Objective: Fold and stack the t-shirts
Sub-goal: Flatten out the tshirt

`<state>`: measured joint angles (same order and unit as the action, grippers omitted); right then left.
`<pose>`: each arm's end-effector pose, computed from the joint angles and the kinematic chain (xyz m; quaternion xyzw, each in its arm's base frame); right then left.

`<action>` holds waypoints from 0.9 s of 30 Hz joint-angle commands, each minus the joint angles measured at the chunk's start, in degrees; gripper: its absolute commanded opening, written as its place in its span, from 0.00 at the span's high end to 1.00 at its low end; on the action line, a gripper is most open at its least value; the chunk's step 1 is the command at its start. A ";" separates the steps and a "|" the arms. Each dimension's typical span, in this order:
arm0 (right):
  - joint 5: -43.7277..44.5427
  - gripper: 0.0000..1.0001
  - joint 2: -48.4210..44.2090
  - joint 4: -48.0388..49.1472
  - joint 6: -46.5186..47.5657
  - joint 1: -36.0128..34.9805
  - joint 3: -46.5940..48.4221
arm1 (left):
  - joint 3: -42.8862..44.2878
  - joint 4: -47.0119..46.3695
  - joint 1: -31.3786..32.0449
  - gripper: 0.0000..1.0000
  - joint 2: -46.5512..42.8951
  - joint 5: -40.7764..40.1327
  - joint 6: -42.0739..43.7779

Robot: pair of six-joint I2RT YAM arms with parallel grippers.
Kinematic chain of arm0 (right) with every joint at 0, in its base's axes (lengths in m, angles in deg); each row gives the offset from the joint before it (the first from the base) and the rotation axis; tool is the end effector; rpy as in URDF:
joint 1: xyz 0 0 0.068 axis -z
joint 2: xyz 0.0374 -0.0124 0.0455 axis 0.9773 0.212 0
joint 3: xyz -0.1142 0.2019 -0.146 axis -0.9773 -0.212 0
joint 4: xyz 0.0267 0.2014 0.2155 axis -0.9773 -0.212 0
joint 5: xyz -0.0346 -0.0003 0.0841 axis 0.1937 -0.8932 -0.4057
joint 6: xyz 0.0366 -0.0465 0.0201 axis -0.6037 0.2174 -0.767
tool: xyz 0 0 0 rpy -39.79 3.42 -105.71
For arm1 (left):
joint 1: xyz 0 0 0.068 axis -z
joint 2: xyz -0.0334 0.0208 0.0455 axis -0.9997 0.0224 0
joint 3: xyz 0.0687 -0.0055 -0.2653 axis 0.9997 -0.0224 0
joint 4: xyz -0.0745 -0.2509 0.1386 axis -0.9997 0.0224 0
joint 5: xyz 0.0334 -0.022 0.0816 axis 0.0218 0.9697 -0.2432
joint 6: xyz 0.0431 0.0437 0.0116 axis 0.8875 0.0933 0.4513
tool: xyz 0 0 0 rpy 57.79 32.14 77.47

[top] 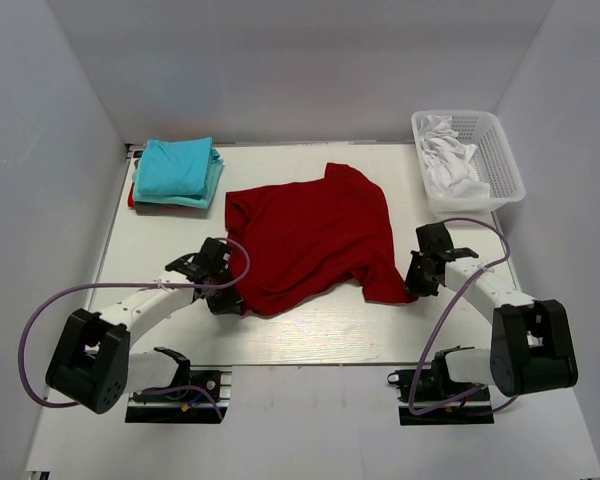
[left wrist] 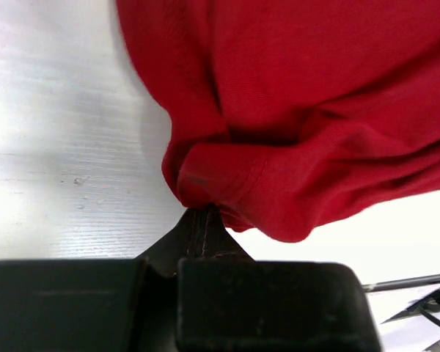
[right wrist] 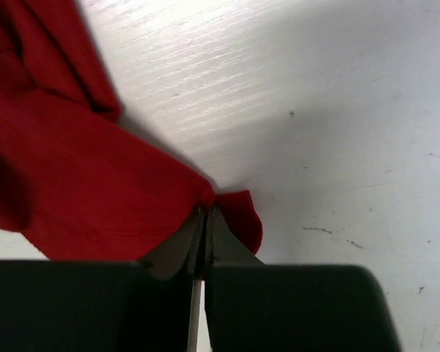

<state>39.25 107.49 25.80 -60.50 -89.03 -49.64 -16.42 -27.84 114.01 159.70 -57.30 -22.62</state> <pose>0.2541 0.0454 0.1342 0.1419 0.9650 0.0186 0.2197 0.2060 -0.1019 0.1268 -0.1488 0.9760 -0.1218 0.1023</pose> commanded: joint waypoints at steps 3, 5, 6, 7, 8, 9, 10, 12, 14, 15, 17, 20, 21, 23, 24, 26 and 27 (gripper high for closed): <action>-3.75 1.00 -4.30 -2.54 2.00 0.02 4.50 | 8.32 2.33 0.19 1.00 -3.50 0.03 1.39; -4.28 1.00 -8.07 -5.45 2.26 0.01 7.22 | 10.53 2.33 0.19 1.00 -6.65 0.04 2.70; -4.46 1.00 -9.49 -6.15 2.35 -0.07 9.24 | 13.06 2.33 0.19 1.00 -7.63 0.04 2.70; -4.46 1.00 -13.07 -7.29 2.53 0.19 11.52 | 14.65 2.33 0.19 1.00 -8.51 0.04 3.40; -4.29 1.00 -14.07 -7.65 2.53 0.02 12.93 | 16.41 1.81 0.19 1.00 -9.65 -0.66 3.93; -4.11 1.00 -14.86 -8.17 2.62 0.02 15.65 | 20.34 1.80 0.19 1.00 -9.66 -0.67 3.93; -3.85 1.00 -16.35 -9.13 2.70 0.19 18.81 | 22.56 1.80 0.19 1.00 -9.66 -1.71 4.72; -2.62 1.00 -16.45 -10.19 3.49 0.02 24.25 | 29.83 1.80 0.19 1.00 -9.66 -4.70 6.04; 1.49 1.00 -15.31 -11.43 3.23 0.02 30.40 | 36.95 1.80 0.19 1.00 -9.05 -8.37 7.09; 4.47 1.00 -15.22 -10.91 3.67 0.19 34.27 | 39.08 1.11 0.19 1.00 -9.04 -9.62 8.32; 7.92 1.00 -15.65 -6.72 3.32 0.02 39.28 | 43.04 1.10 0.19 1.00 -7.82 -14.17 9.82; 13.29 1.00 -15.83 -2.49 3.93 0.28 45.78 | 52.16 2.32 0.19 1.00 -7.02 -20.06 11.22; 15.73 1.00 -15.75 -1.86 4.72 0.11 47.21 | 53.85 2.33 -0.33 1.00 -6.24 -20.96 12.01; 17.33 1.00 -14.44 0.07 7.00 0.19 53.50 | 58.67 3.64 -0.34 1.00 -5.70 -23.41 12.63; 17.68 1.00 -14.08 0.17 7.45 0.11 55.47 | 60.36 3.65 -0.34 1.00 -5.18 -23.95 13.94; 18.65 1.00 -12.50 0.17 10.43 0.10 61.53 | 65.52 5.05 -0.34 1.00 -4.56 -25.97 14.57; 18.92 1.00 -11.54 0.17 10.96 0.11 67.21 | 67.47 5.58 -0.34 1.00 -4.04 -25.98 15.44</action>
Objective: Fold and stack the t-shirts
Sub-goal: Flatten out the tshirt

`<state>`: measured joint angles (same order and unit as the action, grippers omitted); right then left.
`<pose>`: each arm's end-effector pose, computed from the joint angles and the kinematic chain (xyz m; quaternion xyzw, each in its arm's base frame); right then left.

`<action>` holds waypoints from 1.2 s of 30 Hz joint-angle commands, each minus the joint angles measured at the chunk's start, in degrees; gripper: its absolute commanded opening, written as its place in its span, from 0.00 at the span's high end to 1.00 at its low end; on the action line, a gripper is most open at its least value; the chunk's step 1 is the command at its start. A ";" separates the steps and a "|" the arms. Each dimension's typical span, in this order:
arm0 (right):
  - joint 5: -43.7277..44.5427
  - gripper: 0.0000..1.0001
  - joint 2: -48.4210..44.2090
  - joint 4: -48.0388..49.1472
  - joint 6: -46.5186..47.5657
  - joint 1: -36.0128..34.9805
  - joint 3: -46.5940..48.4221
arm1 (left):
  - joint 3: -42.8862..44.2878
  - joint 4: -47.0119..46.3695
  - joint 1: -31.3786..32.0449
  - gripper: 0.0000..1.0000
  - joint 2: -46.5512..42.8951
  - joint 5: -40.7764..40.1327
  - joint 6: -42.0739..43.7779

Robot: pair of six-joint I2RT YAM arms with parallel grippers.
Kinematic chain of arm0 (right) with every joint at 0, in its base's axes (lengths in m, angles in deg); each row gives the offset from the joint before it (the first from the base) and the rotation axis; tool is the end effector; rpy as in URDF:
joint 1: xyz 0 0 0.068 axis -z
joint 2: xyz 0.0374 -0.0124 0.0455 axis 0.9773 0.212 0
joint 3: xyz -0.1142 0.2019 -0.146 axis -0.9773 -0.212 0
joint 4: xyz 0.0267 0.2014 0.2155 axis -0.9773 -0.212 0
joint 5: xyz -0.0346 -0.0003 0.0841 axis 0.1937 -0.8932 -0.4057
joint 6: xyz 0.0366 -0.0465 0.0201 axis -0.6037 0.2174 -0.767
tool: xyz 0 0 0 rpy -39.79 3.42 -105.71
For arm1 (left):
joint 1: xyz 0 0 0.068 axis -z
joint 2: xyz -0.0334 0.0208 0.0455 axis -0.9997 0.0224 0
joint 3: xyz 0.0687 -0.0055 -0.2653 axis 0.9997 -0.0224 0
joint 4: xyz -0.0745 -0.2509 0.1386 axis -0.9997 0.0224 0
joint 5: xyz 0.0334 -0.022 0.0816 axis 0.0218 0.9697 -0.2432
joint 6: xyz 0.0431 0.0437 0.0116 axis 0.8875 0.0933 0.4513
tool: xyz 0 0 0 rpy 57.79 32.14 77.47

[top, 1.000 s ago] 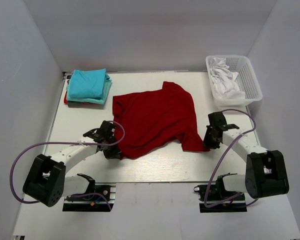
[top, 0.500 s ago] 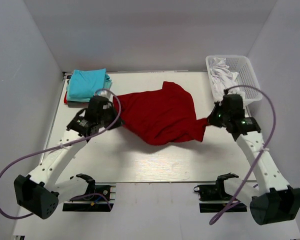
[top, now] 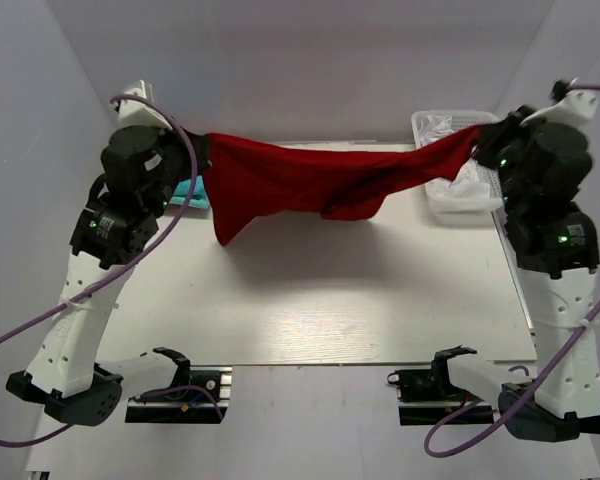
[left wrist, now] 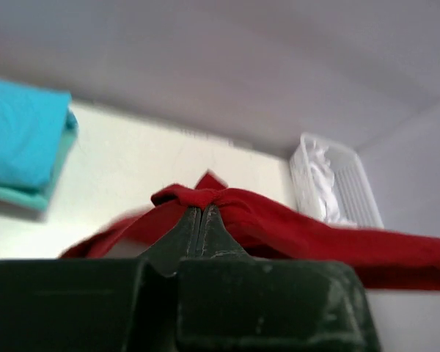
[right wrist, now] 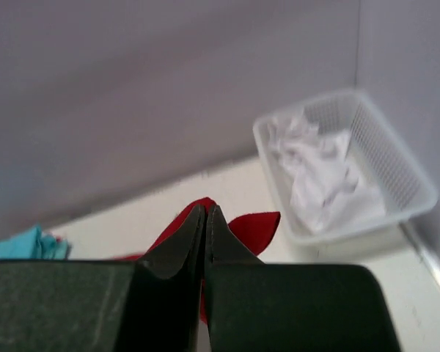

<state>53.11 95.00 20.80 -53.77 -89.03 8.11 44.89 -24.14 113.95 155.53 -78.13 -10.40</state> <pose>0.2164 0.0264 0.5495 0.1757 0.6851 0.0676 0.7037 0.2318 -0.0949 0.5220 -0.1276 0.7563 -0.2056 0.6078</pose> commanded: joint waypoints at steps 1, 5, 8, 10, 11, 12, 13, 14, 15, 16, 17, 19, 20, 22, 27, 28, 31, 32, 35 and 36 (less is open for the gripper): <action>6.02 1.00 1.91 5.18 6.41 0.02 11.35 | 8.01 2.50 -0.27 1.00 0.14 -5.84 4.10; 8.84 1.00 3.59 6.49 11.52 0.02 20.14 | 14.79 3.21 -0.27 1.00 -1.08 -8.04 6.21; 8.84 1.00 2.80 9.30 17.48 0.02 23.31 | 17.95 3.21 -0.27 1.00 -2.75 -8.05 7.88; 6.83 1.00 0.87 11.84 19.34 -0.07 23.32 | 20.93 3.21 -0.27 1.00 -4.16 -6.83 8.85; 5.25 1.00 -0.44 13.16 22.22 -0.07 23.40 | 21.91 3.21 -0.27 1.00 -4.16 -6.30 9.38; 4.72 1.00 -1.76 14.05 22.95 0.02 23.23 | 23.57 3.21 -0.27 1.00 -5.47 -4.64 9.38; 3.75 1.00 -3.25 14.32 23.56 0.19 23.14 | 24.28 3.21 -0.27 1.00 -6.00 -3.66 10.08; 0.78 1.00 -4.05 15.19 25.22 -0.07 22.97 | 24.90 3.21 -0.27 1.00 -6.62 -2.78 10.09; 0.06 1.00 -4.84 15.54 25.15 0.02 22.88 | 24.90 3.21 -0.27 1.00 -7.23 -0.43 10.09; -1.17 1.00 -8.15 16.33 26.11 0.10 23.14 | 25.60 2.60 -0.27 1.00 -8.02 0.82 10.09; -3.61 1.00 -7.75 16.77 26.29 0.02 23.23 | 26.13 2.59 -0.27 1.00 -9.42 1.96 10.09; -6.17 1.00 -10.19 17.74 26.64 0.02 24.28 | 26.74 2.59 -0.27 1.00 -10.84 5.48 10.09; -6.71 1.00 -10.38 17.92 26.73 0.02 24.63 | 26.75 2.59 -0.79 1.00 -11.45 6.44 10.09; -6.80 1.00 -11.70 17.92 26.91 0.19 27.26 | 28.58 2.59 -0.80 1.00 -12.34 8.99 10.09; -9.35 1.00 -14.69 19.59 27.79 0.11 27.62 | 32.02 3.29 -0.80 1.00 -13.56 14.71 10.09; -9.79 1.00 -15.04 19.50 27.79 0.19 27.62 | 32.02 3.29 -0.80 1.00 -14.18 15.32 10.09; -10.58 1.00 -15.75 19.24 27.53 0.19 27.19 | 31.50 3.29 -0.80 1.00 -14.71 15.86 9.56; -10.58 1.00 -16.36 19.85 27.53 0.19 25.88 | 31.50 3.29 -0.80 1.00 -14.71 15.86 9.56; -10.67 1.00 -16.80 19.51 26.30 0.11 23.85 | 29.57 2.77 -0.80 1.00 -14.71 15.86 9.56; -11.63 1.00 -16.89 19.42 25.60 0.11 22.54 | 28.26 2.77 -0.80 1.00 -14.71 15.86 9.56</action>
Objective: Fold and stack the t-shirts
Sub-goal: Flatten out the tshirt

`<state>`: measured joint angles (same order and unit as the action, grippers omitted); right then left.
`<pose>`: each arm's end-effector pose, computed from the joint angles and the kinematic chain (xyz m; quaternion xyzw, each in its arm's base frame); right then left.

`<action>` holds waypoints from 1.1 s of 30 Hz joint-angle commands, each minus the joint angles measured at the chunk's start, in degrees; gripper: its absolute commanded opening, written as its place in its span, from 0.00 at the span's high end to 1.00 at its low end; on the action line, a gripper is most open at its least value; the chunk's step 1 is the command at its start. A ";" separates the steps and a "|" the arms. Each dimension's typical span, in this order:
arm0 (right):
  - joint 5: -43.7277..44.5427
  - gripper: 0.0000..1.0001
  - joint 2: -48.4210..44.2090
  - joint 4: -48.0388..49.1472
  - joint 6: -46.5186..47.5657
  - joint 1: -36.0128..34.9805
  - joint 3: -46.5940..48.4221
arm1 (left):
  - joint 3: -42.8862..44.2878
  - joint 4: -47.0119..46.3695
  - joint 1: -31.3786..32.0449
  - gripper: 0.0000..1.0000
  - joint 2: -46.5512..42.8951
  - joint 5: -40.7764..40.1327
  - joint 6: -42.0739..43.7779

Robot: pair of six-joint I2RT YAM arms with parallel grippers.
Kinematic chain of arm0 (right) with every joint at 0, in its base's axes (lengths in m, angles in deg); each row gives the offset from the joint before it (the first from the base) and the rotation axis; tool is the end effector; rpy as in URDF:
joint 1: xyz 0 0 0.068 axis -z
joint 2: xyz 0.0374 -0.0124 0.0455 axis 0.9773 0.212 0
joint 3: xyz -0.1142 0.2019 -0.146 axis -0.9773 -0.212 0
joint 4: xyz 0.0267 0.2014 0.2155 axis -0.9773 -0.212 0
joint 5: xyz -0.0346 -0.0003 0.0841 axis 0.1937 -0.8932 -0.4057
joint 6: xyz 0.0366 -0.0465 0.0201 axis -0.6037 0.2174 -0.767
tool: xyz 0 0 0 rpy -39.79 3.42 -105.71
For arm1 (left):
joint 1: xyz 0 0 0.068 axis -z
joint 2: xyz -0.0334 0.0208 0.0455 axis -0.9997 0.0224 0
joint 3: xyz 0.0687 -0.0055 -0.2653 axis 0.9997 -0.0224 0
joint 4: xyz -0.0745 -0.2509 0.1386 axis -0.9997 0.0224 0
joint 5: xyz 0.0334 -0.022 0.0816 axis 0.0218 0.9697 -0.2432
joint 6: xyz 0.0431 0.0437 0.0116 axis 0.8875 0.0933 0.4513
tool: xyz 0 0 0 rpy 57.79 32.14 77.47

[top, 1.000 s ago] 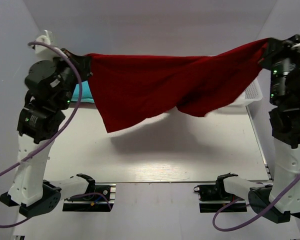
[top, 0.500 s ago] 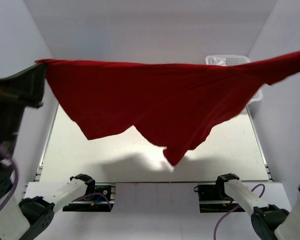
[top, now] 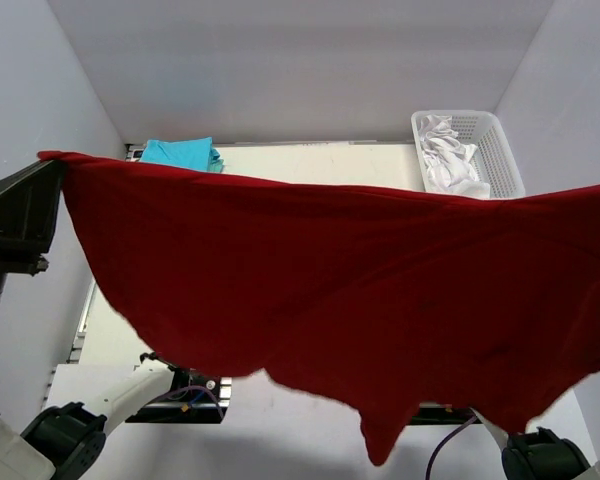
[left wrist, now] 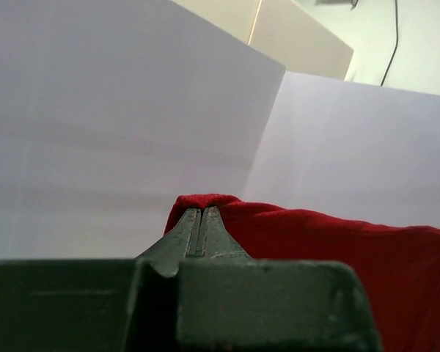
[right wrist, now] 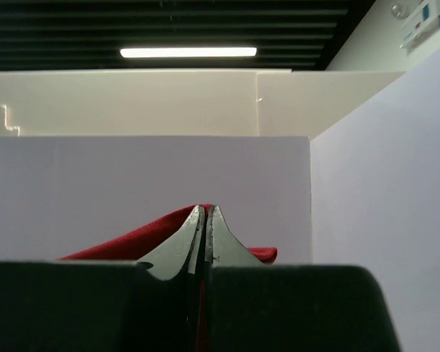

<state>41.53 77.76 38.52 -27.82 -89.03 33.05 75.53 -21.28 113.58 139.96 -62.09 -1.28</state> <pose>-0.0900 -0.0251 0.6915 0.0324 0.2671 0.0243 0.9628 -0.0267 0.0122 0.6725 0.0131 0.4787 -0.3502 0.8050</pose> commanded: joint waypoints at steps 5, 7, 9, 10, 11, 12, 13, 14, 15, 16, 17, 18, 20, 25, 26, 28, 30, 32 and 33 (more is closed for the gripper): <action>-0.14 1.00 0.00 4.85 -1.58 0.02 -10.31 | -9.68 -1.24 -0.43 1.00 0.85 -3.26 0.44; -0.84 1.00 -0.52 6.17 -3.07 0.02 -17.07 | -16.85 -3.86 -0.43 1.00 0.24 -5.01 0.44; -2.85 1.00 -1.57 10.73 -4.30 0.11 -26.91 | -23.45 -5.89 0.09 1.00 -0.64 -8.16 0.44; -2.87 1.00 -1.58 12.05 -4.92 0.02 -29.02 | -25.06 -6.77 0.10 1.00 -0.64 -9.14 -0.17; -2.95 1.00 -1.66 14.32 -5.71 0.10 -33.48 | -26.55 -7.38 0.10 1.00 -0.64 -10.80 -1.22; -2.69 1.00 -1.32 16.61 -5.71 0.02 -37.09 | -28.57 -8.70 0.10 1.00 -0.64 -13.78 -2.53; -1.82 1.00 -0.79 18.20 -8.41 0.02 -40.09 | -34.25 -10.36 0.10 1.00 -1.43 -14.50 -3.15; -0.77 1.00 -0.44 18.65 -8.96 0.10 -41.42 | -37.26 -14.12 0.10 1.00 -2.04 -14.51 -3.16; -0.41 1.00 0.26 19.17 -9.40 0.02 -44.74 | -41.99 -15.29 0.10 1.00 -2.05 -16.43 -3.68; -0.32 1.00 1.22 19.79 -9.84 0.02 -45.73 | -43.52 -15.82 0.10 1.00 -2.05 -16.45 -3.69; -0.23 1.00 1.58 20.06 -10.45 0.10 -47.05 | -44.84 -15.83 0.10 1.00 -1.35 -17.75 -3.69; -0.58 1.00 2.02 20.23 -10.81 0.11 -47.84 | -47.37 -15.83 0.10 1.00 -0.65 -18.46 -4.56; -3.39 1.00 3.95 21.55 -11.51 0.02 -51.80 | -50.98 -19.32 -0.51 1.00 0.75 -18.47 -5.09; -5.86 1.00 10.80 23.49 -13.18 0.11 -56.02 | -56.80 -22.77 -0.52 1.00 6.55 -24.34 -5.62; -4.90 1.00 12.73 23.31 -13.53 0.02 -55.85 | -56.80 -22.16 -0.52 1.00 8.04 -27.14 -5.62; -4.54 1.00 16.59 23.48 -13.54 0.11 -55.50 | -56.80 -22.16 -0.52 1.00 12.18 -28.49 -5.62; -2.87 1.00 18.36 23.57 -13.89 -0.07 -55.15 | -55.76 -23.46 -0.52 1.00 15.94 -29.10 -4.48; -0.69 1.00 21.97 23.84 -13.89 0.11 -54.01 | -55.14 -25.05 -1.04 1.00 18.85 -28.49 -3.95; -0.32 1.00 22.85 23.75 -13.89 0.11 -53.48 | -54.09 -25.67 -1.57 1.00 20.61 -27.96 -3.95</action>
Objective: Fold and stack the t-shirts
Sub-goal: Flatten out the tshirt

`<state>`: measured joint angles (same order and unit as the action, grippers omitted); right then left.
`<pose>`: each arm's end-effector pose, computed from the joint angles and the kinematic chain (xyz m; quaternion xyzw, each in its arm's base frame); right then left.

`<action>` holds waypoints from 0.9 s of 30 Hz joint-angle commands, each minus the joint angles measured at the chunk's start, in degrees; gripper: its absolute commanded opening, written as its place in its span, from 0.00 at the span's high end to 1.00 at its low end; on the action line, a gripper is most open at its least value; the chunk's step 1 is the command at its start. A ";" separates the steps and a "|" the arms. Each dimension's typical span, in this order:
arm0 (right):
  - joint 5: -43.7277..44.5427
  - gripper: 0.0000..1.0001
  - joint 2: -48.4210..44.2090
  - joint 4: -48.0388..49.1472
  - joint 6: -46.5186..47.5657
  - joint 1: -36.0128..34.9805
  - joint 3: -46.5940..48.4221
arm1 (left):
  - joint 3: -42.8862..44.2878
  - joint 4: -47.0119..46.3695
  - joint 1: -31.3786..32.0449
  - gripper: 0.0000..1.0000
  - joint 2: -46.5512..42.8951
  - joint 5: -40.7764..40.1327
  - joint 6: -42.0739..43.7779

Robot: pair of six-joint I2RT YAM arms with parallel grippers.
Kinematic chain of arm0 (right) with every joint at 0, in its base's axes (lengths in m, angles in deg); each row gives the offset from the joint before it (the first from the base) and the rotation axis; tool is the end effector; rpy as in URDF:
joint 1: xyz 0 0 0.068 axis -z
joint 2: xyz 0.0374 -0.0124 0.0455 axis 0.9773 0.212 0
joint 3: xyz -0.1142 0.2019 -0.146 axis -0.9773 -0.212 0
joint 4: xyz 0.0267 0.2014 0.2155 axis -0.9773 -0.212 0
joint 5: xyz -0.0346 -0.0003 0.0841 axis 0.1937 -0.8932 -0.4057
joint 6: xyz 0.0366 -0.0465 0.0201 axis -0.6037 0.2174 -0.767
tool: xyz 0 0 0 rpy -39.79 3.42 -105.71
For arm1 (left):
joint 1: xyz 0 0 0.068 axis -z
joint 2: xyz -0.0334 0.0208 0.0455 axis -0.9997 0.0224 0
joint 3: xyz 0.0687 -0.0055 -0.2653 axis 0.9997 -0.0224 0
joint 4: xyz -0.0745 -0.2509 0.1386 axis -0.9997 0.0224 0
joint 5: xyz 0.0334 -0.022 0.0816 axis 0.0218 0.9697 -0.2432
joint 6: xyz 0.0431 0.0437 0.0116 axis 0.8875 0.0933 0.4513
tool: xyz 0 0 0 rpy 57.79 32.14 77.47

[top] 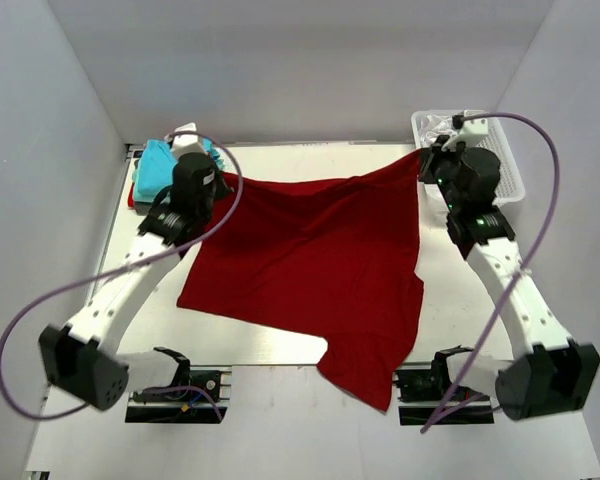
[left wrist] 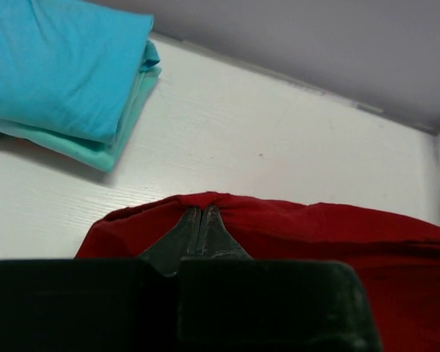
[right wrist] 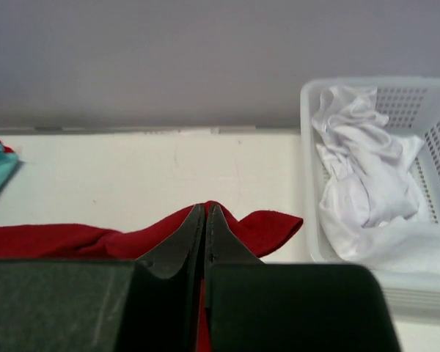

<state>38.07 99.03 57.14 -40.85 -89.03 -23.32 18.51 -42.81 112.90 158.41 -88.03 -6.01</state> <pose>0.3111 0.0577 0.4033 0.0055 0.7018 0.0818 0.7076 0.2981 -0.1112 0.3760 -0.1443 0.8011 -0.0711 0.5765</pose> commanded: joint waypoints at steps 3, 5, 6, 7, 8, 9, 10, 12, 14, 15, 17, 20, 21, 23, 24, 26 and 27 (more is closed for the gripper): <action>4.45 1.00 6.84 5.22 -0.60 0.19 5.78 | 7.24 -4.67 -2.65 1.00 10.86 0.87 1.47; 4.45 1.00 9.66 5.13 -0.34 0.02 7.54 | 11.54 -4.67 -4.14 1.00 17.60 3.17 1.47; 4.72 1.00 12.02 4.95 -0.07 0.02 8.77 | 12.95 -4.67 -4.15 1.00 19.74 3.78 1.47; 5.15 1.00 12.66 4.78 0.02 0.10 9.22 | 15.57 -4.67 -5.10 1.00 21.67 4.48 1.47; 5.51 1.00 15.97 4.25 0.02 0.02 11.74 | 16.82 -4.67 -6.07 1.00 25.35 4.49 2.00; 6.55 1.00 17.13 3.81 0.28 0.10 12.55 | 18.14 -4.67 -6.08 1.00 27.04 5.27 2.00; 6.82 1.00 18.28 3.46 0.37 0.11 13.34 | 20.93 -4.67 -7.04 1.00 28.79 5.89 2.00; 7.70 1.00 22.82 2.06 0.90 0.02 16.76 | 24.11 -3.36 -7.92 1.00 32.40 5.90 2.00; 7.88 1.00 26.09 1.00 1.60 -0.16 19.40 | 28.86 -0.47 -8.54 1.00 37.41 6.42 2.70; 7.88 1.00 28.55 0.13 1.60 0.02 21.07 | 29.92 -0.45 -8.54 1.00 38.73 7.47 3.57; 8.06 1.00 31.90 -1.20 1.86 -0.07 24.07 | 31.33 -1.06 -9.07 1.00 41.72 8.17 3.58; 8.15 1.00 36.56 -2.96 1.86 0.02 28.20 | 33.52 -1.59 -9.59 1.00 45.66 8.71 3.06; 8.49 1.00 39.18 -3.57 1.78 0.02 30.29 | 35.62 -1.59 -9.59 1.00 46.90 8.71 3.06; 9.72 1.00 41.04 -3.57 1.78 0.02 31.63 | 37.65 -0.98 -10.21 0.92 49.28 9.84 3.06; 11.12 1.00 43.75 -5.14 1.60 0.02 33.90 | 38.18 -1.85 -10.21 0.78 51.12 9.85 3.06; 13.41 1.00 45.96 -5.59 1.51 0.11 37.41 | 38.80 -3.08 -10.74 0.69 52.71 11.24 2.53; 15.25 0.88 48.93 -7.25 1.16 0.11 39.52 | 41.50 -1.96 -11.35 0.53 53.50 11.26 2.53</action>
<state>47.95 144.95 50.46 -39.60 -89.03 9.79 55.38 -44.30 102.67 211.83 -78.76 -2.95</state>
